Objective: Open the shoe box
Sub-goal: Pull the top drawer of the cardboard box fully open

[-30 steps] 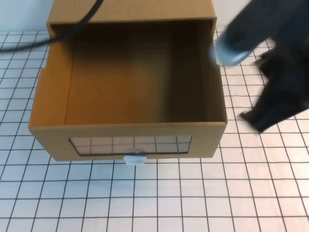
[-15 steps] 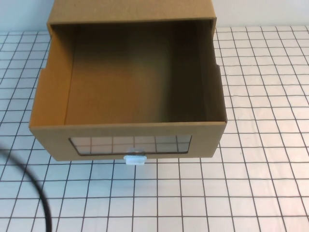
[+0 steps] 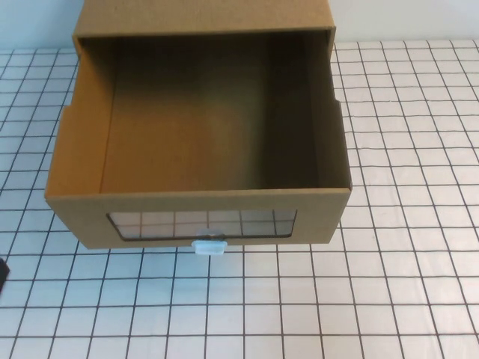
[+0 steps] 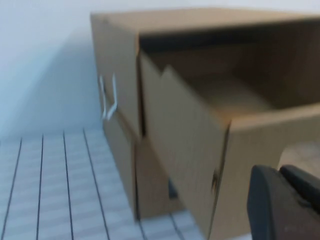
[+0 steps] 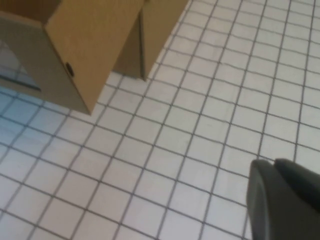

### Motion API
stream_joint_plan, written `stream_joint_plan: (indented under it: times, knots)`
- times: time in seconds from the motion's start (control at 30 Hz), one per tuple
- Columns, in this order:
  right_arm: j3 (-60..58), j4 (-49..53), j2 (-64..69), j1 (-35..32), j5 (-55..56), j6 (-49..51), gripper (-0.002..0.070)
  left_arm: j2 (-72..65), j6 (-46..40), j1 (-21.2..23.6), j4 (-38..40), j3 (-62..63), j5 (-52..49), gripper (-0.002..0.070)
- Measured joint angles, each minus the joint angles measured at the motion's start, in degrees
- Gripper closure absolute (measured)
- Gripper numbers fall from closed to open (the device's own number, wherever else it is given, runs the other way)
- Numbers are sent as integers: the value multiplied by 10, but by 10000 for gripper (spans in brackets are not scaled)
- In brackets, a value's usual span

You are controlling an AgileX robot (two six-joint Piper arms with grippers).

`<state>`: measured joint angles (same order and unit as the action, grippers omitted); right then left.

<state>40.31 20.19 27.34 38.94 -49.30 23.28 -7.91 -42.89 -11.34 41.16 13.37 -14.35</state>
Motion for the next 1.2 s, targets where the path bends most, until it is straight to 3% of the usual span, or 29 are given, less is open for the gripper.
stream_joint_plan:
  times: [0.27, 0.47, 1.2]
  knots:
    - [-91, 0, -35, 0, 151, 109, 689, 14, 0, 0, 34, -126, 70, 677]
    - [-131, 0, -35, -1, 236, 132, 689, 14, 1, 0, 40, -148, 107, 677]
    - [-141, 11, -35, -1, 228, 134, 689, 14, 1, 0, 42, -149, 107, 677]
